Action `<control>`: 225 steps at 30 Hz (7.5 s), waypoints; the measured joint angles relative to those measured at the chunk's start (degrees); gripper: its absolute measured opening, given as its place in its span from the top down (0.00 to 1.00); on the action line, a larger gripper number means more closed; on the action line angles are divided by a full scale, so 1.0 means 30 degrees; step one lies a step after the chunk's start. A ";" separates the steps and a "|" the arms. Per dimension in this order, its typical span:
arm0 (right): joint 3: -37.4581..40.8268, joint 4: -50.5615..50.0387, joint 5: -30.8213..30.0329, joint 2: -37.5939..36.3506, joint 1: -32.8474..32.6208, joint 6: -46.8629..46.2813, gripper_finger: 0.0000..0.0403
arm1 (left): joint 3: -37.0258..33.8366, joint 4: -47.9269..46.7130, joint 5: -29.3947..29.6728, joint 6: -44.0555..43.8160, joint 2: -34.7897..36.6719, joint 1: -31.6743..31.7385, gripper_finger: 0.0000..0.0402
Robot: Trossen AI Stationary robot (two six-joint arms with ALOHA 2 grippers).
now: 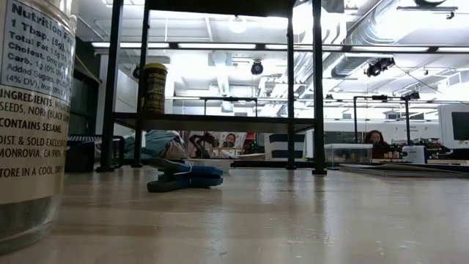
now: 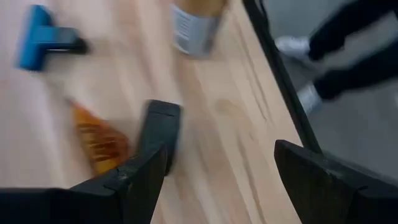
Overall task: Shelf spices
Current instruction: Put the green seasoning can on the shelf
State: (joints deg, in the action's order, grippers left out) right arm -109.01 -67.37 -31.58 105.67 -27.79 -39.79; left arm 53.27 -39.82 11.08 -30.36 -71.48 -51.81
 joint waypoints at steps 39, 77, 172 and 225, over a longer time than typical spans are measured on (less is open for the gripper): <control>0.0051 -0.0605 -0.0117 -0.0007 -0.0841 0.1770 0.28 | 0.3177 -0.1914 0.0223 0.4224 -0.4477 0.0903 0.27; 0.0058 -0.0387 -0.0332 -0.0007 -0.0110 0.1770 0.28 | -0.0304 0.0682 0.0048 0.6319 -0.4518 0.2389 0.71; -0.0885 1.2756 -1.1924 0.7077 0.6485 -0.4234 0.79 | 0.4330 -0.2240 1.5372 -0.3355 0.9062 0.2113 0.30; -0.0896 1.8411 -0.6798 0.8125 0.8365 0.6072 0.37 | 0.4338 -0.3380 1.6197 -0.2796 0.9566 0.1959 0.30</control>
State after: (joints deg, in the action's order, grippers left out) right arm -111.70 -12.14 -51.98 130.04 -2.70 -21.57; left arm 66.28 -49.96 59.67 -38.75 -42.78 -45.93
